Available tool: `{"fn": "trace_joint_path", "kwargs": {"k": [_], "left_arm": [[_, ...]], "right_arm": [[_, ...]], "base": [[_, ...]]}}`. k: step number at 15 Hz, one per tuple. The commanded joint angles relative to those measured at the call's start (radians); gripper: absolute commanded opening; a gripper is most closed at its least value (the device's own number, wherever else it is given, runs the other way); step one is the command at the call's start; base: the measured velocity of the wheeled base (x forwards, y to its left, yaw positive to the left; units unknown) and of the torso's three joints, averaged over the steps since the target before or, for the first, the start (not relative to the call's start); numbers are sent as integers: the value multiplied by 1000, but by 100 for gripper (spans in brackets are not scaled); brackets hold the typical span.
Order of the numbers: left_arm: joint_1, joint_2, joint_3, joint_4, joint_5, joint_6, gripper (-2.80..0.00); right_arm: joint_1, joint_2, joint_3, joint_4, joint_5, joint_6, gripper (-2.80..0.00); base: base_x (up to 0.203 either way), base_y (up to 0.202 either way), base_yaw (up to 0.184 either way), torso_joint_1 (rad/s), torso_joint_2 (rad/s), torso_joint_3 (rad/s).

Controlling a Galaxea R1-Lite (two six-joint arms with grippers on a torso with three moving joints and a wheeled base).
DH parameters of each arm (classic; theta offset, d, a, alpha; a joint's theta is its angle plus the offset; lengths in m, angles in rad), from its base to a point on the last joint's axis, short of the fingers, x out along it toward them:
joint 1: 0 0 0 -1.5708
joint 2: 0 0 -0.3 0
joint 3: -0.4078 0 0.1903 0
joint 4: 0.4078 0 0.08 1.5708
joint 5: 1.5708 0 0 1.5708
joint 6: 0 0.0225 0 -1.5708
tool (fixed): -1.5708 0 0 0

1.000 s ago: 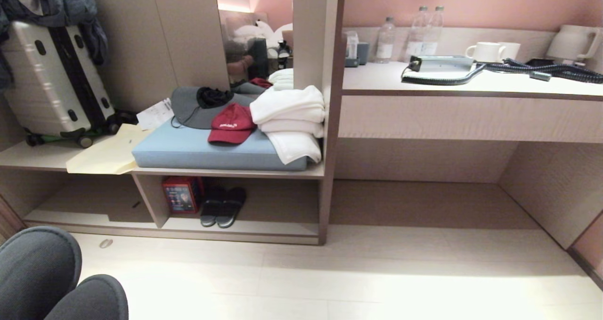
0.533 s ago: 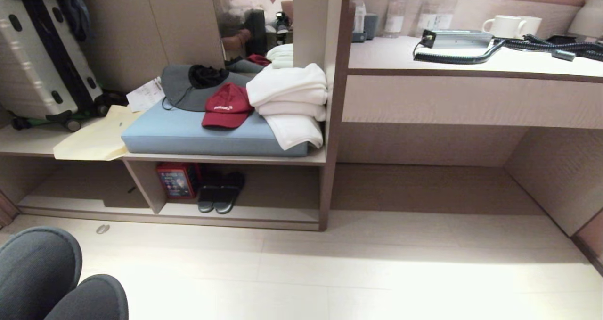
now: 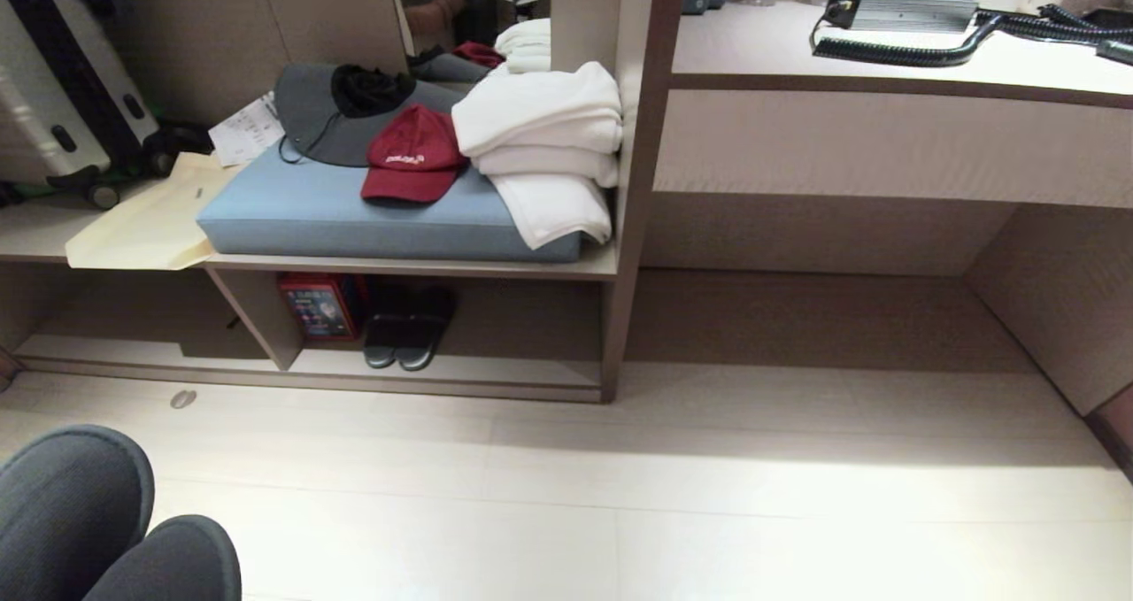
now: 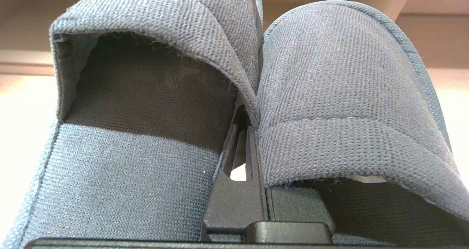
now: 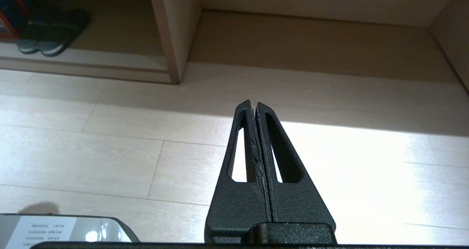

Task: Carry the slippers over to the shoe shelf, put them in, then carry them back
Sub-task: Place the slippers into the shoe cabinet

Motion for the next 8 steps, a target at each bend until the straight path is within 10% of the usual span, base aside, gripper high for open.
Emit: {"fn": "trace_joint_path", "kwargs": {"k": [1,8], "left_arm": [[1,1,2,0,0,0,-280],[-1,1,0,1,0,11,-280]], "right_arm": [[0,-2,0,0,0,0,-280],[0,-2,0,0,0,0,-280]], "base": [[0,0,0,3,5,-195],[0,0,0,5,2,-199]]}}
